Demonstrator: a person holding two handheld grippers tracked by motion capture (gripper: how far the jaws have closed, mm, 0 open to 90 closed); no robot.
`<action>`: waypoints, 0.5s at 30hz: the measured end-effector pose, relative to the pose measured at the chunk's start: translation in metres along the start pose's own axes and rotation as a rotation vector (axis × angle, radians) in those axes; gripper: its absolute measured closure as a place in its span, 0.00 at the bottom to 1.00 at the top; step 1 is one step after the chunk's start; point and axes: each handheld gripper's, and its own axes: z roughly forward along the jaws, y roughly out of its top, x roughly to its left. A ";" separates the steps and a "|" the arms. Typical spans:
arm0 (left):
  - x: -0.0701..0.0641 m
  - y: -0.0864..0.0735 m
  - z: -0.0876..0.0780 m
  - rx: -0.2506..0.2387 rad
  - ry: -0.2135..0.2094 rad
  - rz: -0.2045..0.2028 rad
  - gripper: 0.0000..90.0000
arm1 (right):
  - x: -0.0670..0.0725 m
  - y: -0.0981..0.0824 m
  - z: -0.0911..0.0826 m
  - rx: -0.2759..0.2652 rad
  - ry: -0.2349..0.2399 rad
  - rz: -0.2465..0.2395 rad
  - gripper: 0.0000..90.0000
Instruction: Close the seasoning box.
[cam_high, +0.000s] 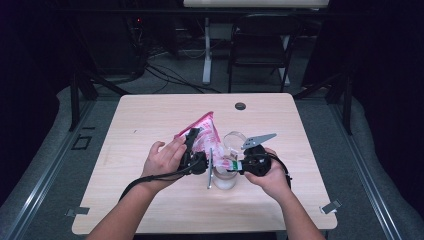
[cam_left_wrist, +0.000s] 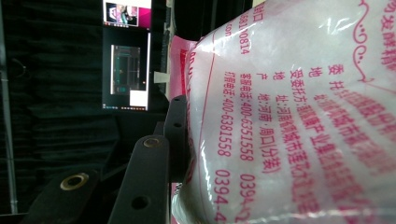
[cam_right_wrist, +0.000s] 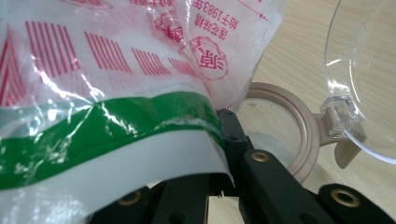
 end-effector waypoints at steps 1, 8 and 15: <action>-0.001 0.001 -0.001 -0.002 0.013 0.001 0.77 | 0.000 0.000 0.000 -0.003 0.000 0.001 1.00; -0.003 0.001 -0.003 -0.012 0.042 0.022 0.77 | 0.000 -0.001 0.000 -0.005 -0.006 0.004 1.00; -0.006 0.000 -0.003 -0.030 0.062 0.027 0.77 | -0.001 -0.001 0.000 -0.001 -0.010 0.004 1.00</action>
